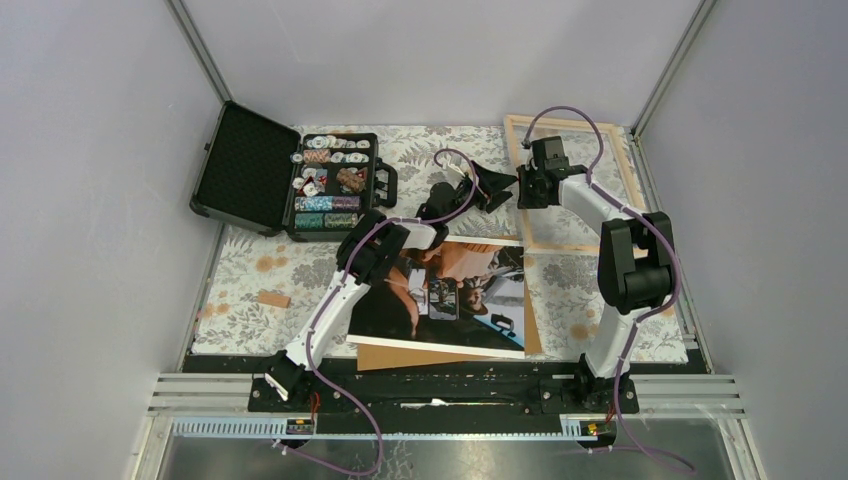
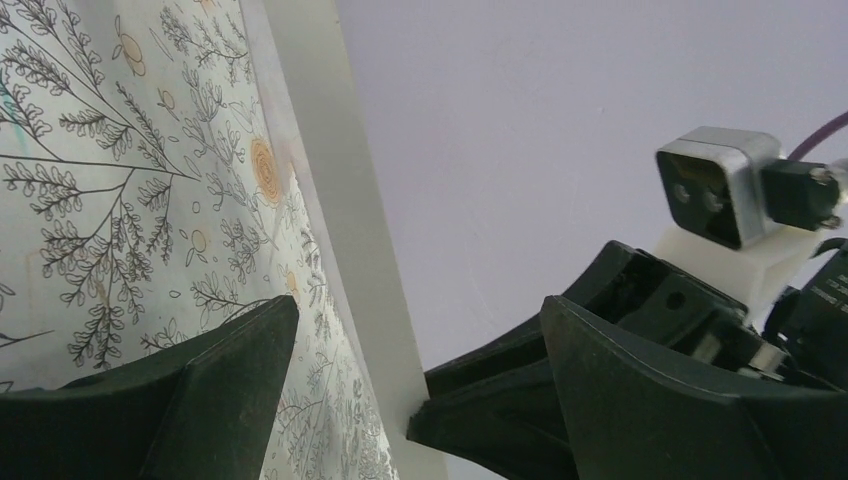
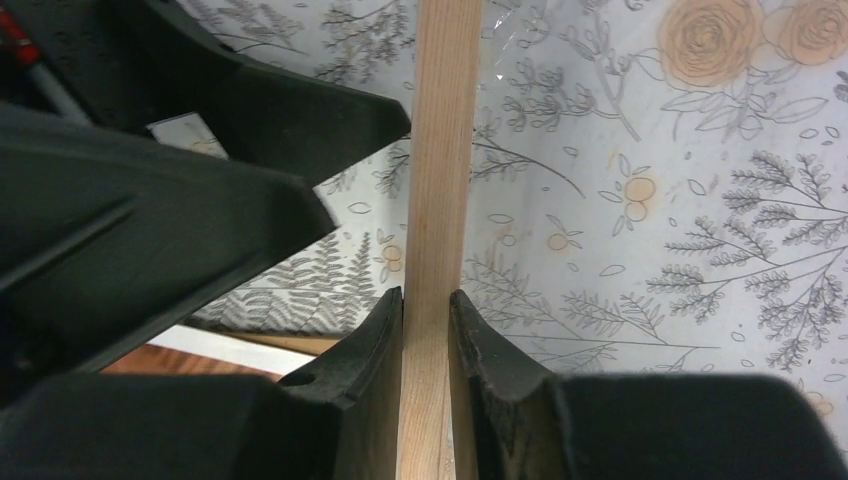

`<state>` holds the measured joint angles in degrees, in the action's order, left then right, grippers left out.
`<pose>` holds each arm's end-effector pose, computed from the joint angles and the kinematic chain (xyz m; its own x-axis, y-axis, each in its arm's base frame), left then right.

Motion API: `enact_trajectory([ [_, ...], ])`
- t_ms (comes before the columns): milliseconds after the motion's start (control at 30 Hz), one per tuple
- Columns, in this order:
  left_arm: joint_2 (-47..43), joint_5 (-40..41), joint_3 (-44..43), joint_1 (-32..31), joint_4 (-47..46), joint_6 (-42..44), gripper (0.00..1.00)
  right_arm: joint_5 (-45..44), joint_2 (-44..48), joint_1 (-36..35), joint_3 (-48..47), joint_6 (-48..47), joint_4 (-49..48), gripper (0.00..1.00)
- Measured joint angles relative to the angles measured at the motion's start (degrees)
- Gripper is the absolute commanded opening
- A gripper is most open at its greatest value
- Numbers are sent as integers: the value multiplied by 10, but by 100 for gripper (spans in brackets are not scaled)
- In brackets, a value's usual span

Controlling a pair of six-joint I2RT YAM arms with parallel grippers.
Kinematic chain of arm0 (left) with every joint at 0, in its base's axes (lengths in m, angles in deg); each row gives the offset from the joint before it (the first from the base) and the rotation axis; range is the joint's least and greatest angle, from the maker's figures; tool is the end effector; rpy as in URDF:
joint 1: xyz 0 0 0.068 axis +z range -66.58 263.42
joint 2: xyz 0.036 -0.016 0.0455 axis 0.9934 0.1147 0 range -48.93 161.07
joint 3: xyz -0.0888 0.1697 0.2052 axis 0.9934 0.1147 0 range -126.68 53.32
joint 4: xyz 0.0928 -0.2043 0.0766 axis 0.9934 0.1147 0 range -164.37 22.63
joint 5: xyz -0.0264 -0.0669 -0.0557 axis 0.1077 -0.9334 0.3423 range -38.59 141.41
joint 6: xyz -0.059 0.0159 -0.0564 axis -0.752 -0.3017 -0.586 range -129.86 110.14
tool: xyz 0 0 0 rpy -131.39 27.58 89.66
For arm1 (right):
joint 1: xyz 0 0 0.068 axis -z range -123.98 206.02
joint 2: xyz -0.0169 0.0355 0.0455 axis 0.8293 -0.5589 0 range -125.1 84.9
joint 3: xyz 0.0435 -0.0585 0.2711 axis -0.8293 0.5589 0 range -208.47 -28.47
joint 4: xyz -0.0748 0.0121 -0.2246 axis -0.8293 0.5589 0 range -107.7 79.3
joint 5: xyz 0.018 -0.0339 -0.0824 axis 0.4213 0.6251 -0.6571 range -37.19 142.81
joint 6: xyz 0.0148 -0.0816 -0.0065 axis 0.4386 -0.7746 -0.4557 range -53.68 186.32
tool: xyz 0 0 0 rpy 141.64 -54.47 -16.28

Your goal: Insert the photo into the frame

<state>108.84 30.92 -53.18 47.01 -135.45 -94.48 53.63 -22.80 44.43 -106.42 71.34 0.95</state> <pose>0.4643 -0.3740 0.1075 -0.8171 -0.5562 -0.1518 0.2147 -0.0491 -0.9754 0.4110 0.0854 0.2066 -0.7482 -0.0642 -0.6603 -0.1454 0.9870 0.0688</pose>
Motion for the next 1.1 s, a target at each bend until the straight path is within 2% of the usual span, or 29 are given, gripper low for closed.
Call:
enact_trajectory([
  [433, 0, -23, 8, 2, -10, -16, 86, 45, 21, -15, 11, -8, -14, 0],
  [700, 14, -26, -7, 1, -12, -22, 70, 49, 21, -15, 11, -8, -14, 0],
  [767, 21, -26, -12, 1, -14, -27, 70, 49, 21, -16, 11, -8, -14, 0],
  [900, 28, -27, -20, 0, -23, -37, 77, 49, 21, -16, 11, -9, -14, 0],
  [1100, 37, -29, -38, 0, -18, -39, 66, 49, 21, -16, 12, -9, -14, 0],
])
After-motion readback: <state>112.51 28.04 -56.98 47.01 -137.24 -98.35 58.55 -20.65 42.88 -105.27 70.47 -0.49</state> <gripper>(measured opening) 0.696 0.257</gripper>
